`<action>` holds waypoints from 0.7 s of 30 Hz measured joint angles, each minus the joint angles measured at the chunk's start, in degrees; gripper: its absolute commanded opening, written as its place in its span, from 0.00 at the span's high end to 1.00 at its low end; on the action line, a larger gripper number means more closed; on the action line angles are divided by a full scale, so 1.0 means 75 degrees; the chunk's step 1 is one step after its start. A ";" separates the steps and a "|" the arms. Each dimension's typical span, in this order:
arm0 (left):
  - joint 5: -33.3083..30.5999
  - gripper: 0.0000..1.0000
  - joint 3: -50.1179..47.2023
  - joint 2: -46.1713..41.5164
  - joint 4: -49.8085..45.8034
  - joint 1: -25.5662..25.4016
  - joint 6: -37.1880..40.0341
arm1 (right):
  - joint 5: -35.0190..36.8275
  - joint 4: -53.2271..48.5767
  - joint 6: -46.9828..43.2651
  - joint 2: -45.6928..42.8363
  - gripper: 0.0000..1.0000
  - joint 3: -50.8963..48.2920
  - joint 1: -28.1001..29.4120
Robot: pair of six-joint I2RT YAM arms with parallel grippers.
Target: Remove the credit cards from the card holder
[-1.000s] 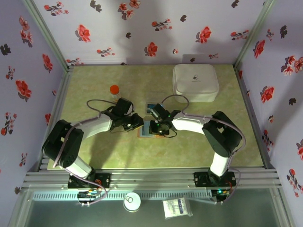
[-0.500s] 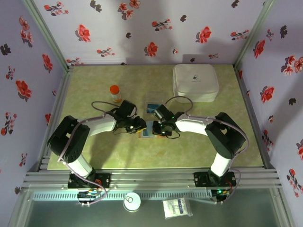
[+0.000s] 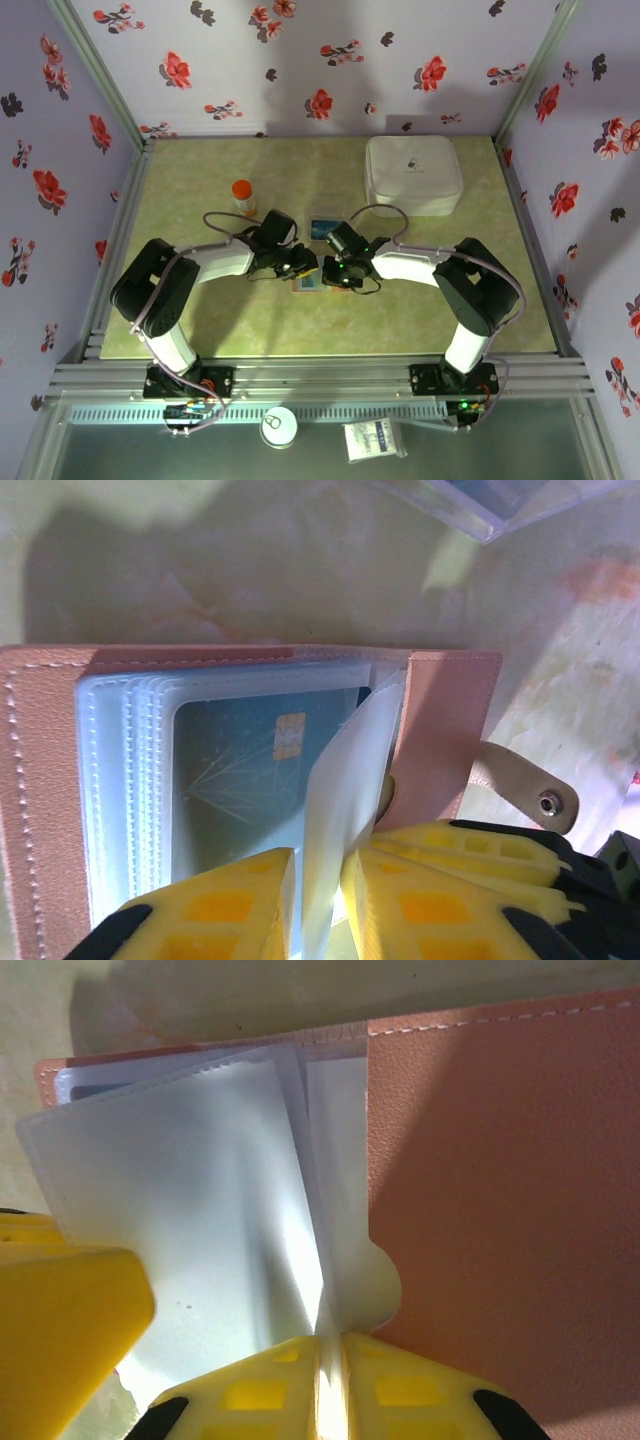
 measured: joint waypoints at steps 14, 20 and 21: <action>-0.0003 0.77 0.0664 0.0032 -0.0198 -0.0143 0.0000 | 0.0405 -0.0822 -0.0102 -0.1081 0.68 -0.0032 -0.0119; 0.0029 0.73 0.1309 0.0356 -0.0242 -0.0370 0.0003 | 0.0924 -0.1504 -0.0318 -0.1454 0.66 -0.0032 -0.0268; 0.0044 0.72 0.1396 0.0440 -0.0254 -0.0411 0.0006 | 0.1003 -0.1600 -0.0356 -0.1527 0.66 -0.0032 -0.0294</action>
